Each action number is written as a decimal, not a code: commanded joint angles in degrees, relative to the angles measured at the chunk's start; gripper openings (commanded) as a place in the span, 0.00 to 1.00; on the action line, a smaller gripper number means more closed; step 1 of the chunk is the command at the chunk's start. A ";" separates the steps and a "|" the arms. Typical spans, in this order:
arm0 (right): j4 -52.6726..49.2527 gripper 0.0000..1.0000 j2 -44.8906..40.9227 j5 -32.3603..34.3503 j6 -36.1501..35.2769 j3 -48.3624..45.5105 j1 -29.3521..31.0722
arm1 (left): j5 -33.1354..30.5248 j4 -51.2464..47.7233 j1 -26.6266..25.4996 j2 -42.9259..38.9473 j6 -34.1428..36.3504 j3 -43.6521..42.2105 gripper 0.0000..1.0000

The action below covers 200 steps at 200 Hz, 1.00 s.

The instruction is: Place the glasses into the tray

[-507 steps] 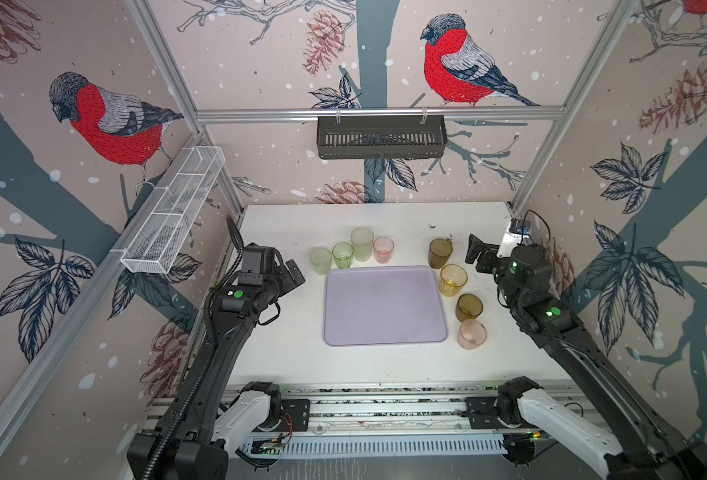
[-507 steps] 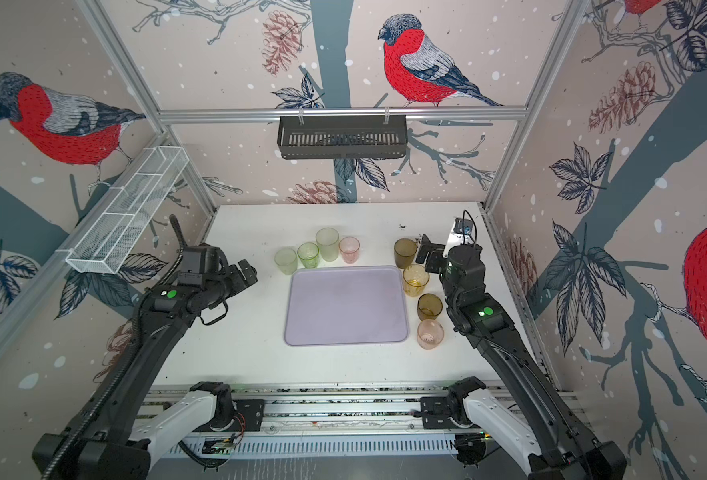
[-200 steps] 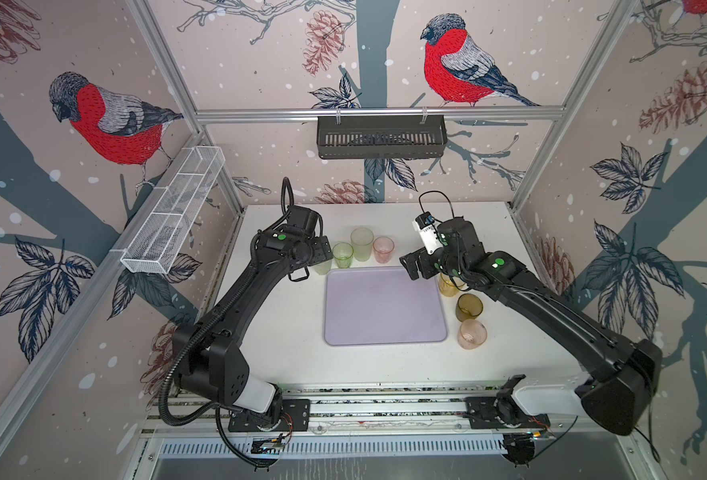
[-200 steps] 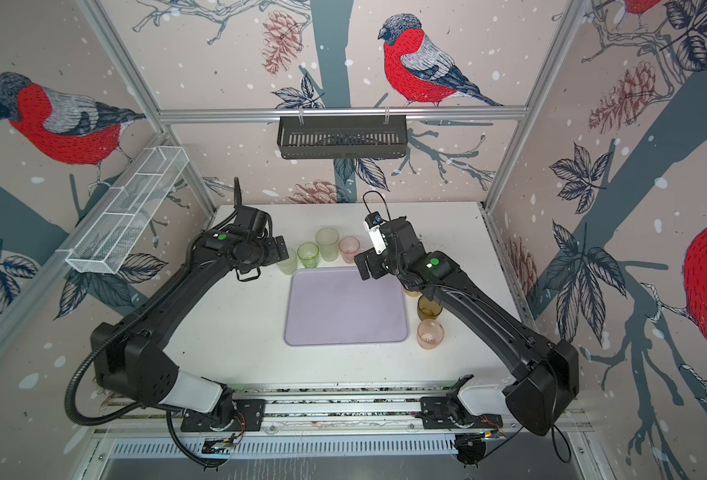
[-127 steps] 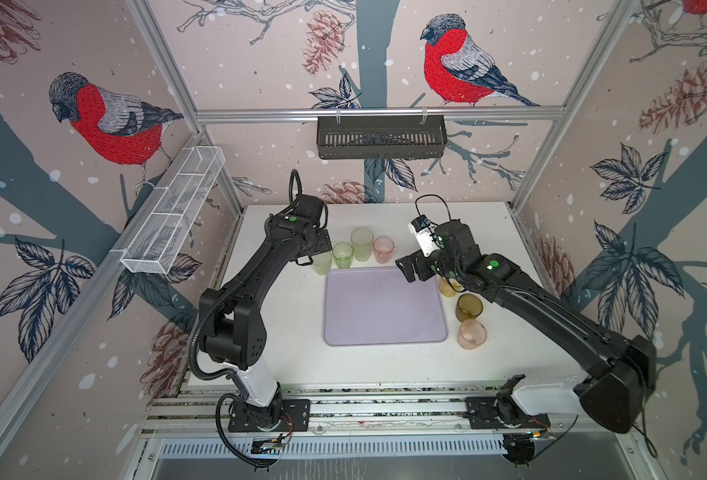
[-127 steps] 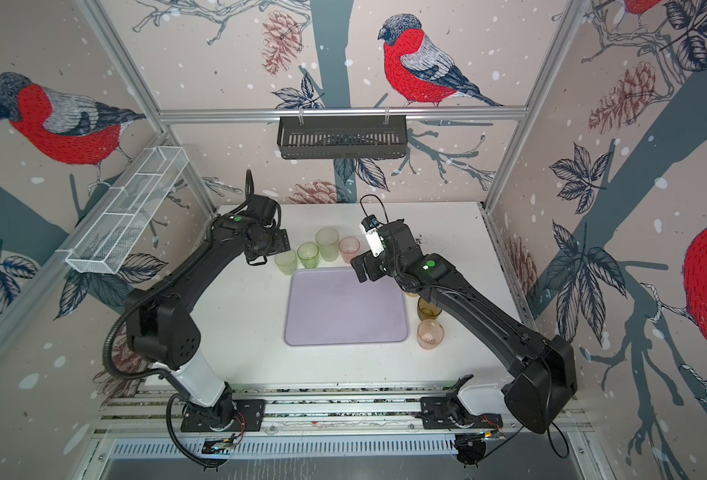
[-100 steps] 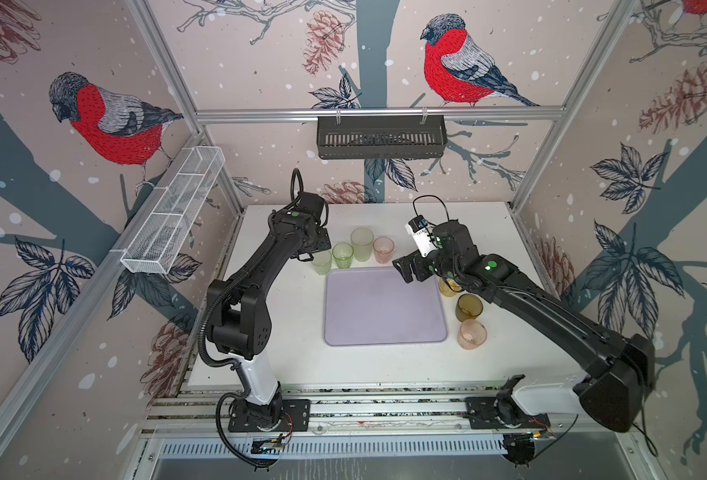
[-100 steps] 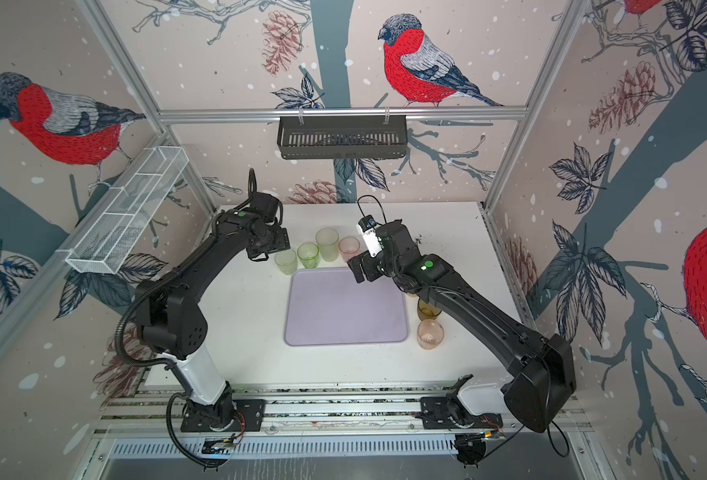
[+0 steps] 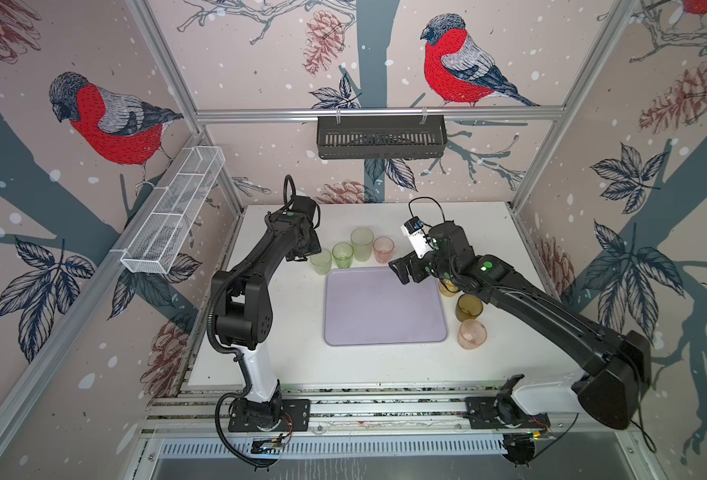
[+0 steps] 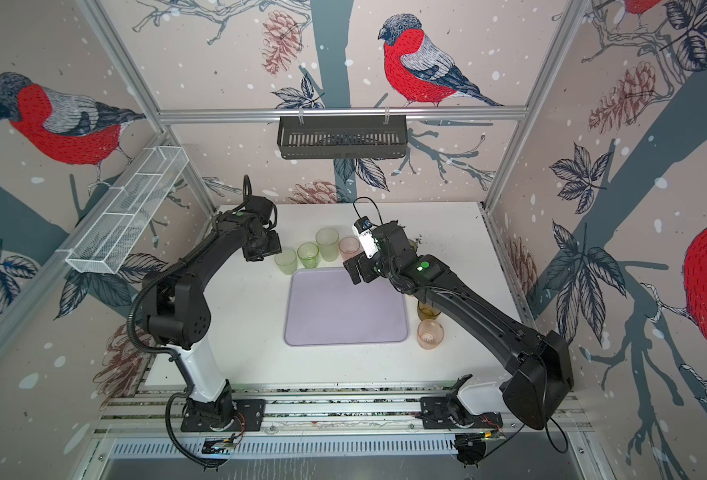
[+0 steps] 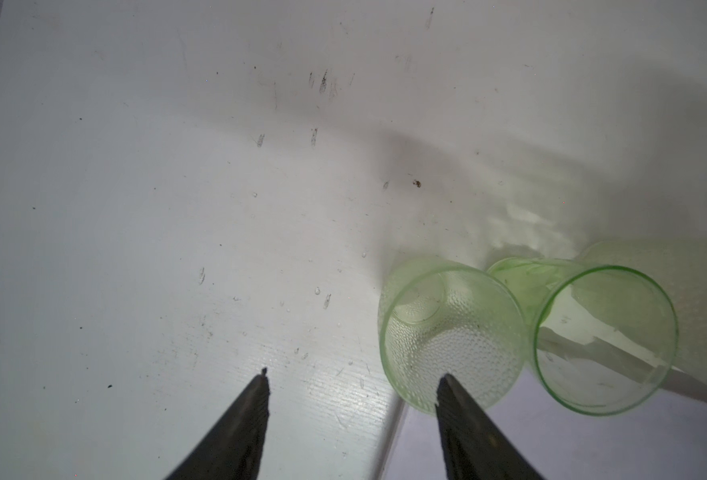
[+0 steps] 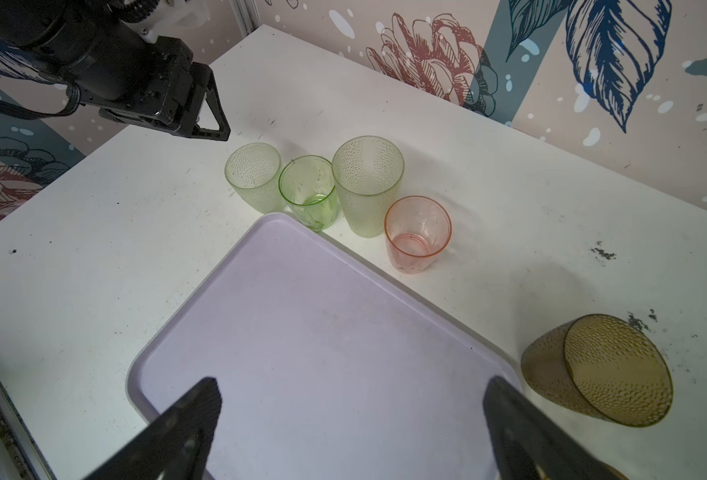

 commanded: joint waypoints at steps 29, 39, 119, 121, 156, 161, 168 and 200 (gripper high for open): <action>1.36 1.00 1.24 0.44 -0.39 1.65 0.44 | 1.83 1.34 0.44 1.58 1.84 -0.49 0.57; 1.11 1.00 1.37 0.63 -0.34 1.88 0.53 | 1.92 1.61 0.44 1.71 1.88 -0.53 0.57; 1.08 1.00 1.24 0.74 -0.29 1.79 0.71 | 3.61 2.84 0.55 3.74 2.06 -0.66 0.50; 1.08 1.00 1.21 0.74 -0.29 1.79 0.68 | 3.65 2.80 0.46 3.76 2.10 -0.66 0.50; 1.17 1.00 1.32 0.83 -0.20 2.02 0.71 | 3.83 3.02 0.45 4.44 2.39 -1.00 0.47; 1.17 1.00 1.35 0.83 -0.22 1.99 0.71 | 3.81 3.09 0.48 4.57 2.46 -1.10 0.46; 1.09 1.00 1.33 0.82 -0.20 2.05 0.68 | 3.67 3.17 0.44 4.53 2.55 -1.24 0.45; 1.00 1.00 1.37 1.07 -0.20 2.07 0.72 | 3.71 3.72 0.49 4.58 2.58 -1.76 0.40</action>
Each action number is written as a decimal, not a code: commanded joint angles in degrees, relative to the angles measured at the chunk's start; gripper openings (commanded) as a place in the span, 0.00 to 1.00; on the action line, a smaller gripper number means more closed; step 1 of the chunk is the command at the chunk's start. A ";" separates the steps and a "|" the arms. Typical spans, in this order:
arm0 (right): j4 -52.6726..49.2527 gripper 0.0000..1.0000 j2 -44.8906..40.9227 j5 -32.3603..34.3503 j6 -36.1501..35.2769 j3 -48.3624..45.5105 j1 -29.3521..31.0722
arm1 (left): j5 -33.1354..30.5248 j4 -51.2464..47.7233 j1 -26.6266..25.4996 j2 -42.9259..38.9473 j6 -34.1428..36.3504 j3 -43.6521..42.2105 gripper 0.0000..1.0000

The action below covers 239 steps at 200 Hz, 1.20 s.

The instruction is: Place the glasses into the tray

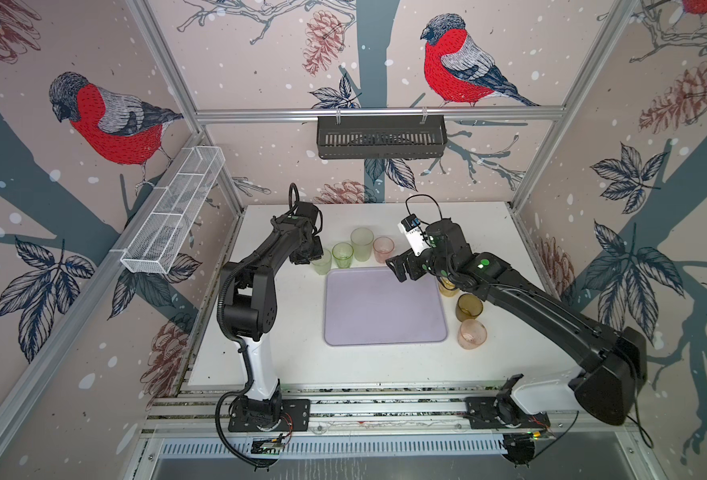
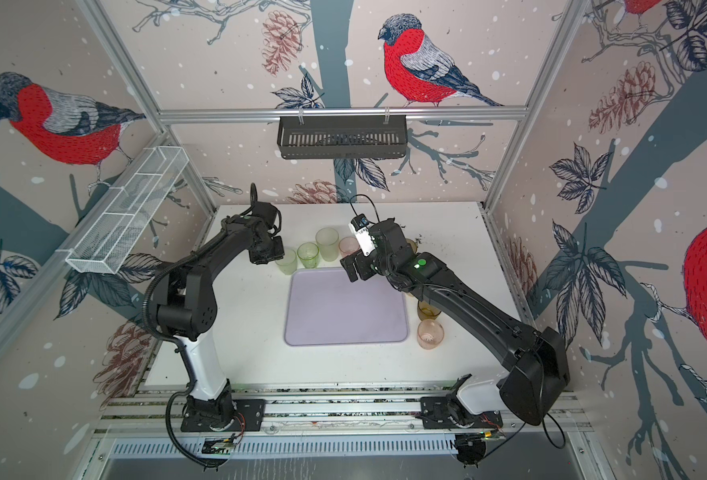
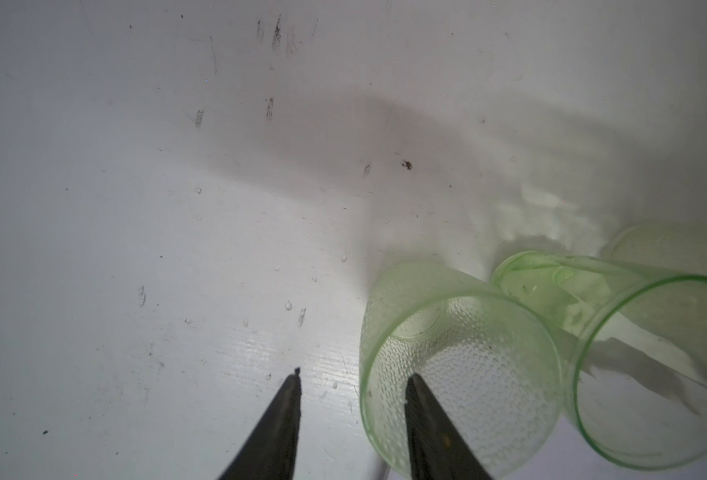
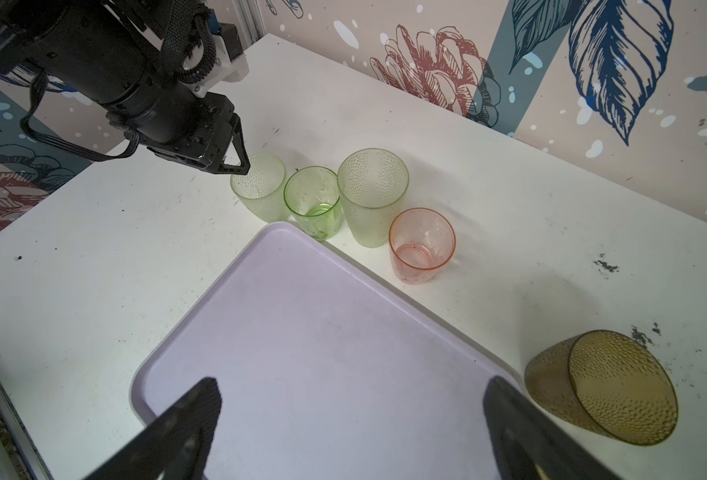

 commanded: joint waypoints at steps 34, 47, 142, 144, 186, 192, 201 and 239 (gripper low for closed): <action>1.12 1.00 -0.27 0.83 -0.22 -0.13 0.00 | -0.28 1.05 0.15 0.50 0.74 -0.84 0.36; 1.21 1.00 -0.49 0.99 -0.22 -0.32 0.04 | -0.30 1.15 0.09 0.51 0.87 -0.93 0.35; 1.21 1.00 -0.85 1.53 -0.15 -0.41 0.00 | 0.02 1.80 0.09 0.78 0.98 -1.73 0.26; 1.21 1.00 -0.87 1.54 -0.14 -0.45 0.03 | 0.02 1.82 0.09 0.84 0.99 -1.70 0.26; 1.30 1.00 -1.94 1.80 0.01 -0.76 -0.17 | 0.18 1.58 0.07 0.51 0.81 -1.69 0.22; 1.30 1.00 -2.02 1.73 0.03 -0.88 -0.26 | 0.25 1.49 0.09 0.52 0.77 -1.68 0.22; 1.39 1.00 -1.96 1.59 0.07 -0.85 -0.32 | 0.25 1.44 0.12 0.51 0.75 -1.79 0.21; 1.39 1.00 -1.39 1.36 0.35 0.02 -0.45 | 0.27 1.92 0.13 0.17 0.81 -3.12 0.14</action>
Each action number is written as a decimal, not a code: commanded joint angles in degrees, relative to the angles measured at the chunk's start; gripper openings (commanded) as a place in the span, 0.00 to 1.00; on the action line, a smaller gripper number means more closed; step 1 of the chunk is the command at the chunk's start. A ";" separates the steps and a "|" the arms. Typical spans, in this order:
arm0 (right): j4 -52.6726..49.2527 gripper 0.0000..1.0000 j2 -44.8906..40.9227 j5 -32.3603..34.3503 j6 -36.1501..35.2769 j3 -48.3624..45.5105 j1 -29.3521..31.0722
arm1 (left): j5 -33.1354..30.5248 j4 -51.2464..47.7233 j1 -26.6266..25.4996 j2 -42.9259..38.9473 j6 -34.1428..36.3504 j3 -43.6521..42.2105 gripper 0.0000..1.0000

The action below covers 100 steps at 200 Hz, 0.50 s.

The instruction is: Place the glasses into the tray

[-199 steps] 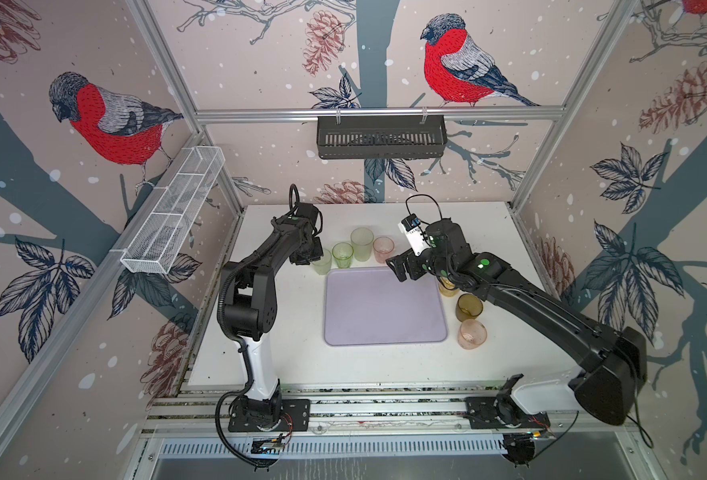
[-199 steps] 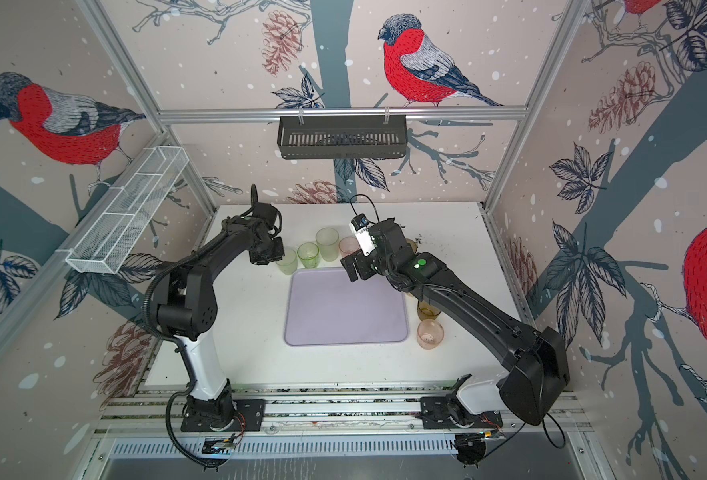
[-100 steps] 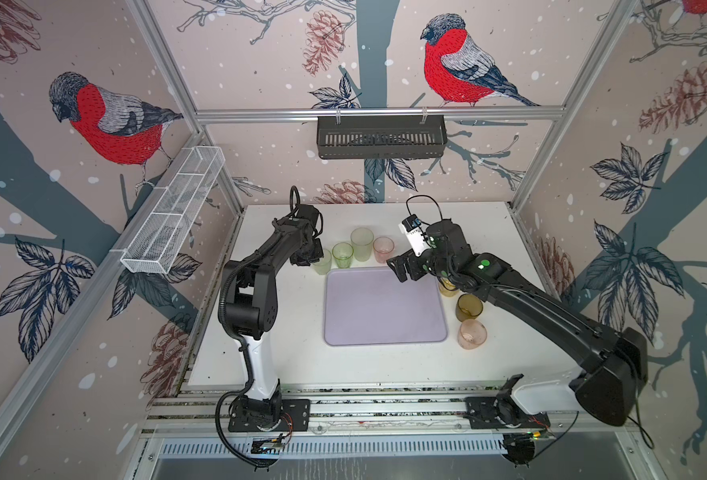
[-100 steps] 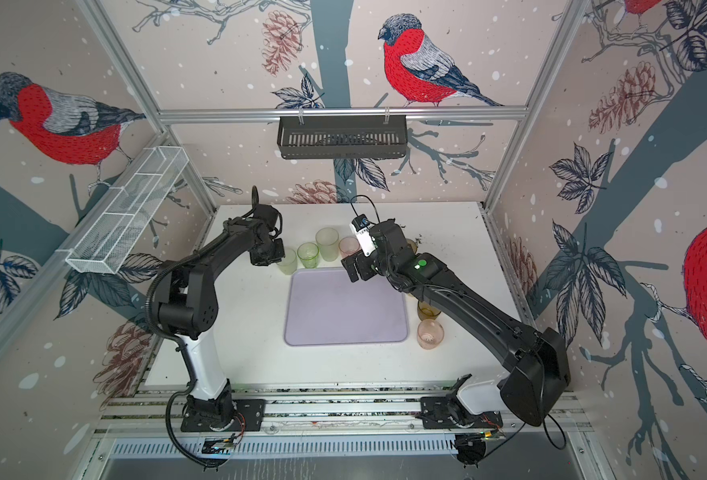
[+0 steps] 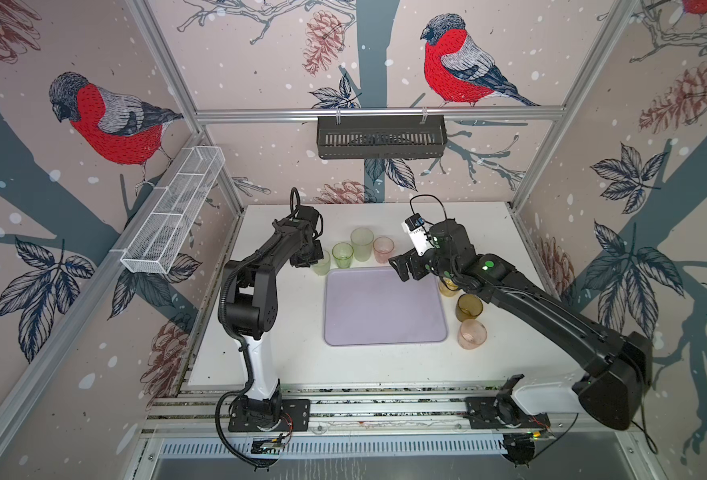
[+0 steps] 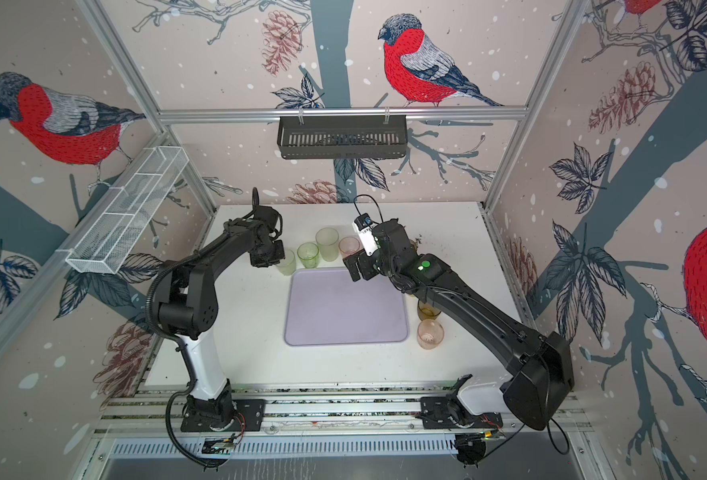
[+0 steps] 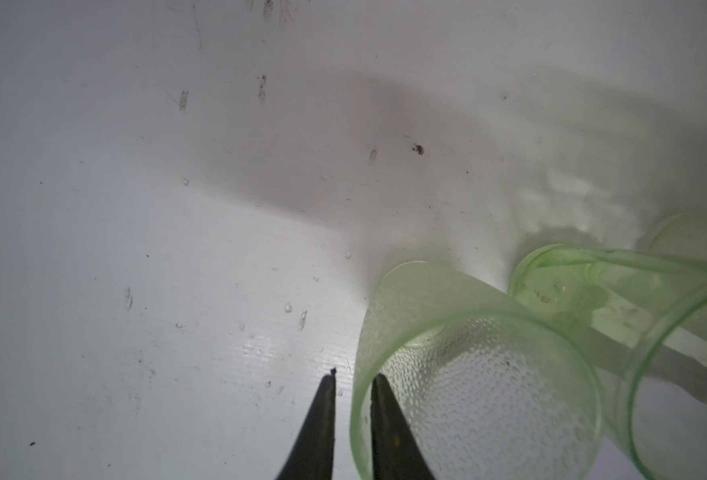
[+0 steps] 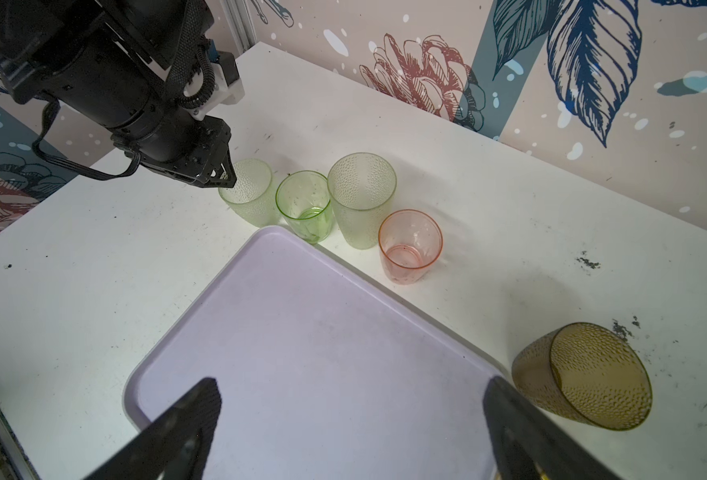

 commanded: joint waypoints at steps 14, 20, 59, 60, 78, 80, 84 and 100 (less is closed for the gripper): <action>1.25 1.00 -0.04 0.35 0.33 0.76 -0.04 | 0.25 0.39 0.12 -0.67 0.07 -0.98 0.11; 1.26 1.00 -0.10 0.42 0.33 0.78 -0.04 | 0.14 0.43 0.07 -0.70 0.07 -1.01 0.11; 1.17 1.00 -0.71 0.92 0.32 0.46 -0.08 | 0.16 0.52 0.06 -0.89 0.16 -0.91 0.09; 1.17 1.00 -0.71 0.92 0.32 0.46 -0.08 | 0.12 0.55 0.06 -0.89 0.16 -0.93 0.08; 1.26 1.00 -0.67 1.06 0.24 0.47 -0.04 | 0.14 0.58 0.07 -0.82 0.10 -0.92 0.05; 1.26 1.00 -0.64 1.06 0.17 0.54 -0.04 | 0.13 0.58 0.07 -0.87 0.08 -0.90 0.05; 1.26 1.00 -0.59 1.06 0.15 0.50 -0.04 | 0.14 0.54 0.09 -0.89 0.12 -0.89 0.04; 1.00 1.00 -0.59 1.06 0.09 0.90 -0.06 | 0.03 0.50 0.07 -1.02 0.24 -0.94 0.01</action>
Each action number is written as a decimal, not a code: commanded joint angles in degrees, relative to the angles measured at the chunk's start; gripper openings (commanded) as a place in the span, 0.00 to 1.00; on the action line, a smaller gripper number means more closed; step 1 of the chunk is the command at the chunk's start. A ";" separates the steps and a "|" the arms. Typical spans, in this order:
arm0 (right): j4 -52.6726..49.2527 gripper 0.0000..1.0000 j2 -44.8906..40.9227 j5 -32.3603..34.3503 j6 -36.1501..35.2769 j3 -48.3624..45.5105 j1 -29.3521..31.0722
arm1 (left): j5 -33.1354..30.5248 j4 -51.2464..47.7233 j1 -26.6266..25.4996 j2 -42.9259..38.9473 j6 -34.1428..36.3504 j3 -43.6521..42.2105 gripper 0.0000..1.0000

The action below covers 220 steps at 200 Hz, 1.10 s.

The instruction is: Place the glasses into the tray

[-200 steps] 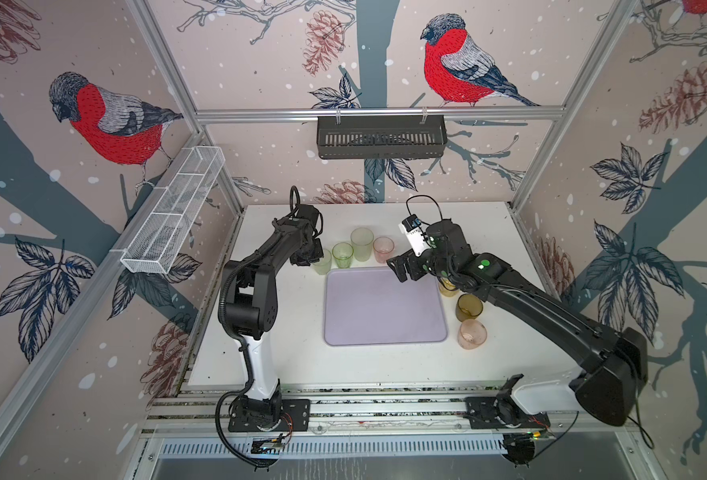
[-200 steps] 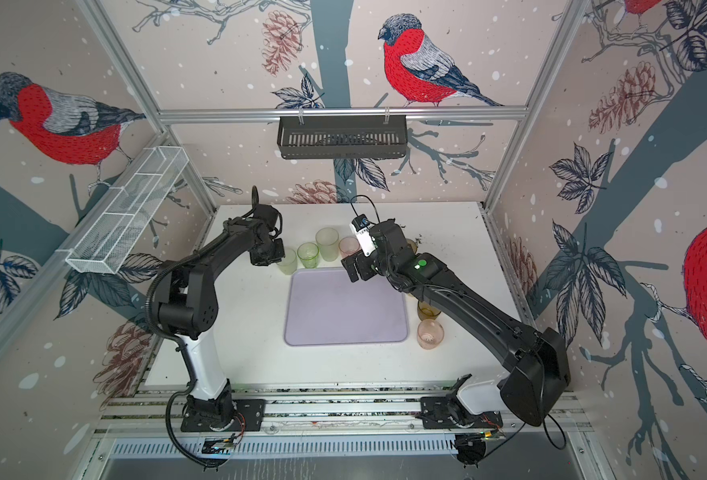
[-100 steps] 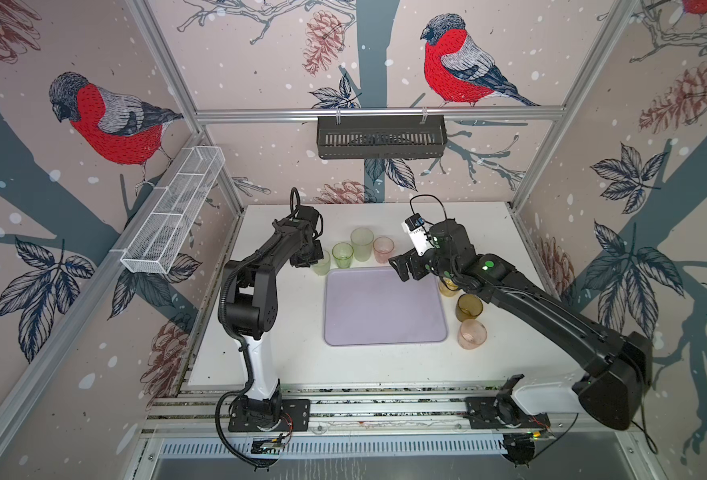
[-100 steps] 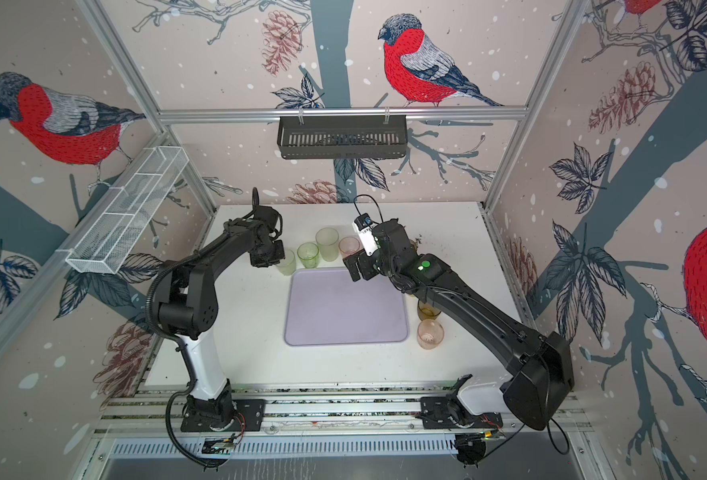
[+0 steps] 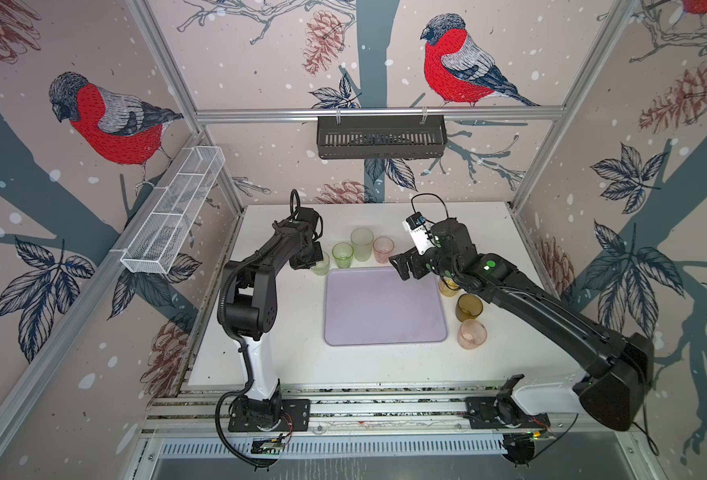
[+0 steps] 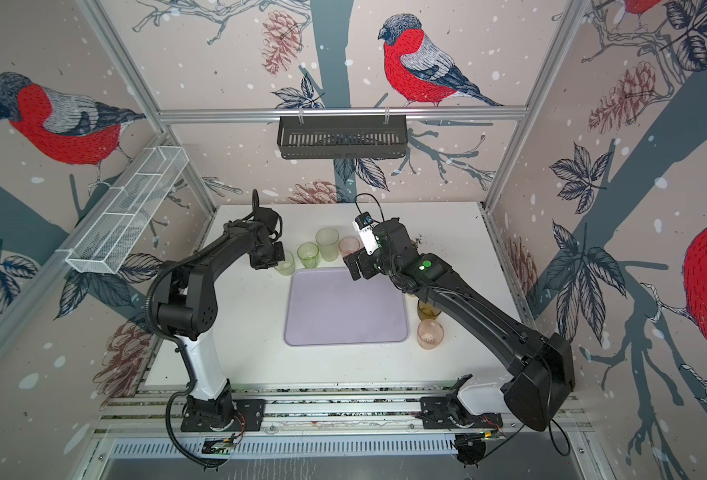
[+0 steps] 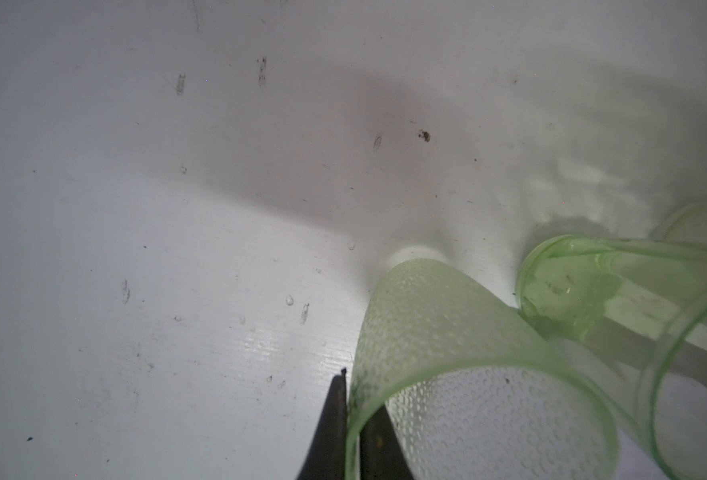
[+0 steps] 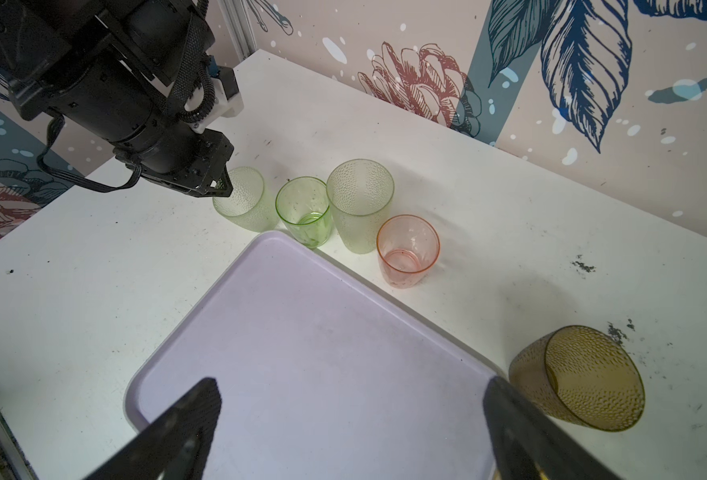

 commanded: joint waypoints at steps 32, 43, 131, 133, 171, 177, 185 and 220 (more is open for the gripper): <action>0.73 1.00 -0.67 1.43 -0.01 0.23 -0.04 | -0.86 -0.12 0.06 -0.80 0.55 -0.05 0.00; 0.64 1.00 -0.76 1.54 0.13 0.11 -0.02 | -1.08 -0.27 0.13 -0.80 0.59 -0.03 0.00; 0.91 1.00 -0.91 1.19 0.30 0.38 -0.04 | -2.69 -1.88 -0.02 -2.97 0.76 0.12 0.00; 0.91 1.00 -0.88 1.19 0.31 0.35 -0.02 | -2.67 -1.89 0.00 -3.10 0.73 0.10 0.00; 0.91 1.00 -0.99 0.76 0.62 0.69 -0.08 | -2.75 -2.07 -0.11 -5.12 0.58 -0.98 0.00; 0.91 1.00 -1.03 0.75 0.73 0.64 -0.11 | -2.59 -2.07 -0.17 -5.50 0.49 -1.15 0.00; 0.91 1.00 -1.22 0.75 0.83 0.49 -0.11 | -2.58 -2.07 -0.27 -6.04 0.56 -1.57 0.00; 0.76 1.00 -1.62 0.75 1.26 0.23 -0.15 | -2.76 -2.68 -0.73 -7.96 0.38 -2.26 0.00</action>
